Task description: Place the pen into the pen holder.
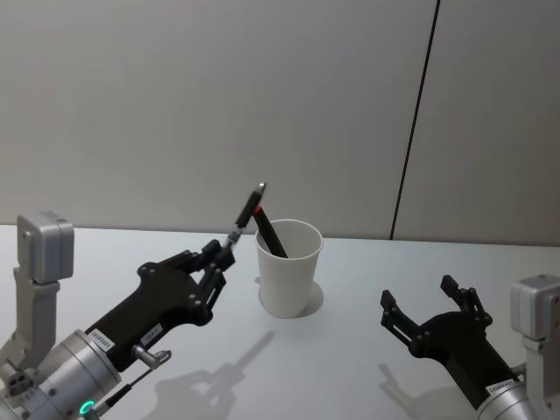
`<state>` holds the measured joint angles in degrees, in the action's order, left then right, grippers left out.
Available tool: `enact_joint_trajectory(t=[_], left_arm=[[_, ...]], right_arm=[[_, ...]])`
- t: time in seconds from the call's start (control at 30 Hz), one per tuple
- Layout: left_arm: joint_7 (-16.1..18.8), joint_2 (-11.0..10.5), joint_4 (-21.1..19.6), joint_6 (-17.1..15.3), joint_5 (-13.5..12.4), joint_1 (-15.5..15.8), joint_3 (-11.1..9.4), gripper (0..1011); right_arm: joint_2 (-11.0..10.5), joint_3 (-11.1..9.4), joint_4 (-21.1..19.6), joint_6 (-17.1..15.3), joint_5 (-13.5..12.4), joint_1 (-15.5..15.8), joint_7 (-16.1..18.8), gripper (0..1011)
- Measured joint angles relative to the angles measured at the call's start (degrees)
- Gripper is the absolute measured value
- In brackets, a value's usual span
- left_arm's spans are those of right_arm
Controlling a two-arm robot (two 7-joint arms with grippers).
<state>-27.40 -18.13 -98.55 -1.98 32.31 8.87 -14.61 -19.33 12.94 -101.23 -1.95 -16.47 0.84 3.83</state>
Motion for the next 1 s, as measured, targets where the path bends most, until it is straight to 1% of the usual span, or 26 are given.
enact_joint_trajectory(t=[0.13, 0.17, 0.37, 0.4, 0.47, 0.5, 0.6, 0.63, 0.8, 1.0], left_arm=[[-2.8, -0.3, 1.5, 0.1, 1.3, 1.3, -0.9, 144], [-4.1, -0.4, 2.3, 0.1, 1.9, 2.0, -1.3, 144], [-8.1, -0.5, 5.0, -0.1, 3.3, 4.3, -3.0, 144], [-9.4, -0.5, 6.1, -0.2, 3.7, 5.2, -3.7, 144], [-10.6, -0.4, 7.0, -0.3, 4.0, 5.9, -4.2, 145], [-11.7, -0.3, 8.2, -0.4, 4.2, 6.9, -4.9, 144], [-13.5, 0.0, 9.9, -0.5, 4.4, 8.3, -6.0, 144], [-14.5, 0.3, 11.3, -0.5, 4.5, 9.4, -6.8, 144], [-17.5, 1.5, 15.5, -0.4, 4.5, 12.8, -9.0, 144], [-19.0, 2.5, 18.7, 0.1, 4.3, 15.3, -10.7, 144]], right_arm=[[0.0, 0.0, 0.0, 0.0, 0.0, 0.0, 0.0, 1001], [0.0, 0.0, 0.0, 0.0, 0.0, 0.0, 0.0, 1001], [0.0, 0.0, 0.0, 0.0, 0.0, 0.0, 0.0, 1001], [0.0, 0.0, 0.0, 0.0, 0.0, 0.0, 0.0, 1001], [0.0, 0.0, 0.0, 0.0, 0.0, 0.0, 0.0, 1001], [0.0, 0.0, 0.0, 0.0, 0.0, 0.0, 0.0, 1001], [0.0, 0.0, 0.0, 0.0, 0.0, 0.0, 0.0, 1001], [0.0, 0.0, 0.0, 0.0, 0.0, 0.0, 0.0, 1001], [0.0, 0.0, 0.0, 0.0, 0.0, 0.0, 0.0, 1001], [0.0, 0.0, 0.0, 0.0, 0.0, 0.0, 0.0, 1001]])
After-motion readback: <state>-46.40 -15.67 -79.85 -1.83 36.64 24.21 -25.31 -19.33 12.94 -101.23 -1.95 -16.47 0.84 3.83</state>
